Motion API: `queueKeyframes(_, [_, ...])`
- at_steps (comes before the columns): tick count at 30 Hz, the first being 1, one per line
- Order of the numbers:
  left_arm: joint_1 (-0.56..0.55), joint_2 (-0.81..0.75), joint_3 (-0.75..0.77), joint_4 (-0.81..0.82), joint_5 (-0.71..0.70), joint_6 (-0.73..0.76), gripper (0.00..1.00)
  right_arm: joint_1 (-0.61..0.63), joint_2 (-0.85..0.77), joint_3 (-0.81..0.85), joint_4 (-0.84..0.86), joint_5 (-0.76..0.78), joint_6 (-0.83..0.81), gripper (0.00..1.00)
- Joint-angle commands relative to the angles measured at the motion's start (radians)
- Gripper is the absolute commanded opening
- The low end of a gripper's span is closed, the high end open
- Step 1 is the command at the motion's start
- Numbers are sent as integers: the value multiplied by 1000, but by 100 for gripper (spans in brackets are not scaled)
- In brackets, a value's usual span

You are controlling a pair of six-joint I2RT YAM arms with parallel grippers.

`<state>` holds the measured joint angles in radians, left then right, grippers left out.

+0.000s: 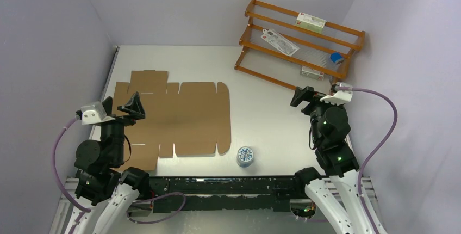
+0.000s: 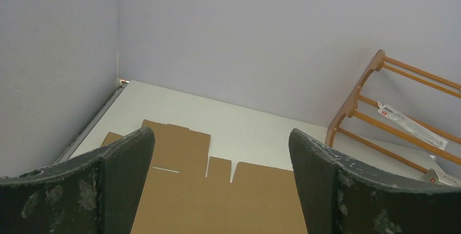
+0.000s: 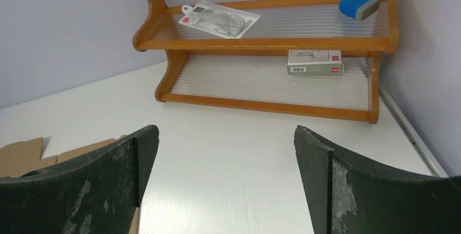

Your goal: Fold the paper box

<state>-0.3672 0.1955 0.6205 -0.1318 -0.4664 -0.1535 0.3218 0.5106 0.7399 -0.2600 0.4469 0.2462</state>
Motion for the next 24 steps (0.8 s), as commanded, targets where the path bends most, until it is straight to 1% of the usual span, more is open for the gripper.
queueKeyframes(1, [11, -1, 1, 15, 16, 7, 98, -1, -21, 7, 18, -25, -10, 100])
queueKeyframes(11, [11, 42, 4, 14, 21, 0, 98, -1, 9, -13, 40, -75, 2, 100])
queueKeyframes(17, [11, 74, 2, 11, 34, 2, 98, -1, 49, -21, 57, -163, -11, 100])
queueKeyframes(19, [12, 90, 11, 6, 57, -5, 98, -1, 76, -26, 67, -205, -10, 100])
queueKeyframes(24, [11, 125, -9, 12, 177, -53, 98, -1, 170, -58, 140, -356, 8, 100])
